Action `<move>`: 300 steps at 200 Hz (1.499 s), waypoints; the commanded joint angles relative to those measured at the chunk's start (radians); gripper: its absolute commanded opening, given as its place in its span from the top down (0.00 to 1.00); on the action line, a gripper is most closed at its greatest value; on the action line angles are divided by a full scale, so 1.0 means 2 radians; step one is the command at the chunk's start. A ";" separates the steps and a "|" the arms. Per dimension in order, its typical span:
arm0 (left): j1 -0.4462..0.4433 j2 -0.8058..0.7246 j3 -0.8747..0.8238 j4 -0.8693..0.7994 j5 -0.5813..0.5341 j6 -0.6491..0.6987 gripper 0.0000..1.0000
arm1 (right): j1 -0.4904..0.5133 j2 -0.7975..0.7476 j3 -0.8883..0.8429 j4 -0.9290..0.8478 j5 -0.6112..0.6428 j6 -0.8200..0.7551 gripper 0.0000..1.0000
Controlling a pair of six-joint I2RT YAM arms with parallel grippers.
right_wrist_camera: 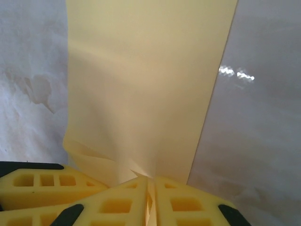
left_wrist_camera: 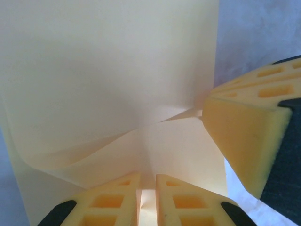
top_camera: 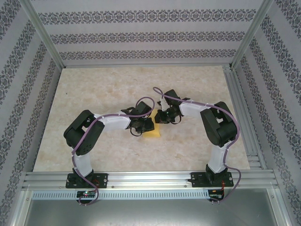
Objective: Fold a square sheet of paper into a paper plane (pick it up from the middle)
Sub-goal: Fold the triangle a second time at the center of the table.
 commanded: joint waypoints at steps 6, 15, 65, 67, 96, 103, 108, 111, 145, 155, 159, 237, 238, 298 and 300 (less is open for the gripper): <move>0.005 0.016 0.012 -0.022 -0.007 0.009 0.83 | 0.001 -0.007 0.005 -0.004 0.012 0.012 0.78; 0.005 0.018 0.013 -0.024 -0.007 0.010 0.83 | 0.000 -0.019 0.001 -0.007 0.016 0.016 0.75; 0.005 0.020 0.015 -0.025 -0.005 0.014 0.84 | -0.003 -0.102 -0.045 -0.015 0.027 0.033 0.77; 0.005 0.020 0.015 -0.026 -0.004 0.014 0.84 | -0.002 -0.105 -0.047 -0.015 0.027 0.034 0.77; 0.005 0.020 0.014 -0.024 -0.004 0.012 0.86 | 0.018 -0.127 -0.080 -0.012 0.015 0.050 0.85; 0.005 0.019 0.014 -0.024 -0.004 0.012 0.86 | 0.024 -0.128 -0.086 -0.009 0.014 0.055 0.86; 0.005 0.020 0.015 -0.024 -0.004 0.012 0.86 | 0.028 -0.129 -0.089 -0.007 0.012 0.056 0.87; 0.005 0.019 0.015 -0.024 -0.004 0.012 0.86 | 0.031 -0.129 -0.090 -0.006 0.010 0.058 0.87; 0.005 0.018 0.011 -0.021 -0.003 0.012 0.87 | 0.052 -0.110 -0.095 0.006 0.008 0.070 0.90; 0.005 0.017 0.010 -0.020 -0.003 0.012 0.87 | 0.053 -0.102 -0.095 0.009 0.009 0.072 0.90; 0.005 0.017 0.010 -0.020 -0.003 0.011 0.87 | 0.054 -0.099 -0.095 0.010 0.010 0.073 0.91; 0.005 0.015 0.007 -0.016 -0.003 0.009 0.87 | 0.055 -0.083 -0.108 -0.005 0.037 0.071 0.91; 0.005 0.015 0.007 -0.016 -0.003 0.009 0.87 | 0.055 -0.083 -0.109 -0.005 0.037 0.071 0.91; 0.005 0.016 0.007 -0.017 -0.003 0.008 0.87 | 0.055 -0.075 -0.110 -0.005 0.037 0.071 0.90; 0.005 0.016 0.007 -0.017 -0.002 0.008 0.87 | 0.056 -0.075 -0.110 -0.005 0.037 0.071 0.91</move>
